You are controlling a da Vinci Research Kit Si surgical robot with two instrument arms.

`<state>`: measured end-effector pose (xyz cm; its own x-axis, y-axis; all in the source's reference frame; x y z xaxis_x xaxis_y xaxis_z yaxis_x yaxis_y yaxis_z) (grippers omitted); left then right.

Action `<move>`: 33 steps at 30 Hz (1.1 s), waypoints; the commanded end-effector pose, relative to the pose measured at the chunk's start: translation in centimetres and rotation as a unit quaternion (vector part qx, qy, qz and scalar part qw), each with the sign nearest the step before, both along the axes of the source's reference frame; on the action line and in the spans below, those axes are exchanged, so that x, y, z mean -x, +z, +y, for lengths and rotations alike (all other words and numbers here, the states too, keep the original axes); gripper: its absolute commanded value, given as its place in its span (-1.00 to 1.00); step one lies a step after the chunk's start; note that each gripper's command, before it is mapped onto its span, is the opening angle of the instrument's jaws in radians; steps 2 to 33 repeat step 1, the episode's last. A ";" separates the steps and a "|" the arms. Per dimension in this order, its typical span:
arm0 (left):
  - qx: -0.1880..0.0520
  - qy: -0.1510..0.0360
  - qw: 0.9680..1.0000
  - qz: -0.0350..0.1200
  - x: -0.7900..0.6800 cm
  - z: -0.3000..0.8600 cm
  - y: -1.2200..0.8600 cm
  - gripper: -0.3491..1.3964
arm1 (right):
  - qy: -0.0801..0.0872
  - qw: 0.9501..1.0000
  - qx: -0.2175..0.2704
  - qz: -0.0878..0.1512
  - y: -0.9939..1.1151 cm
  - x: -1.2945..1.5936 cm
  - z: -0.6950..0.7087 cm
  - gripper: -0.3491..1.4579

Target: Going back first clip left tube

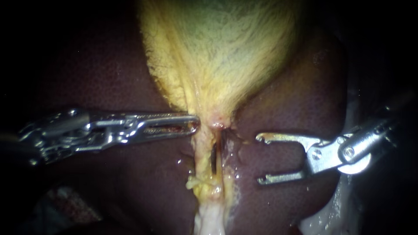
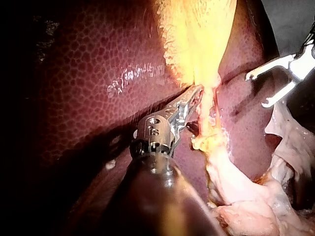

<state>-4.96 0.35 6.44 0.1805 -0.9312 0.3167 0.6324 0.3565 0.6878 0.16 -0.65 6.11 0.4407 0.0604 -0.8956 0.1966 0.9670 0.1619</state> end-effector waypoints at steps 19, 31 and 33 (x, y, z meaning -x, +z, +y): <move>0.000 0.000 1.000 0.000 0.00 0.00 0.01 -0.87 | 0.000 1.000 0.000 0.000 -0.01 0.00 0.00 0.05; 0.000 0.000 1.000 0.000 0.00 0.00 0.01 -0.87 | 0.000 1.000 0.000 0.000 -0.01 0.00 0.00 0.05; 0.000 0.000 1.000 0.000 0.00 0.00 0.01 -0.87 | 0.000 1.000 0.000 0.000 -0.01 0.00 0.00 0.05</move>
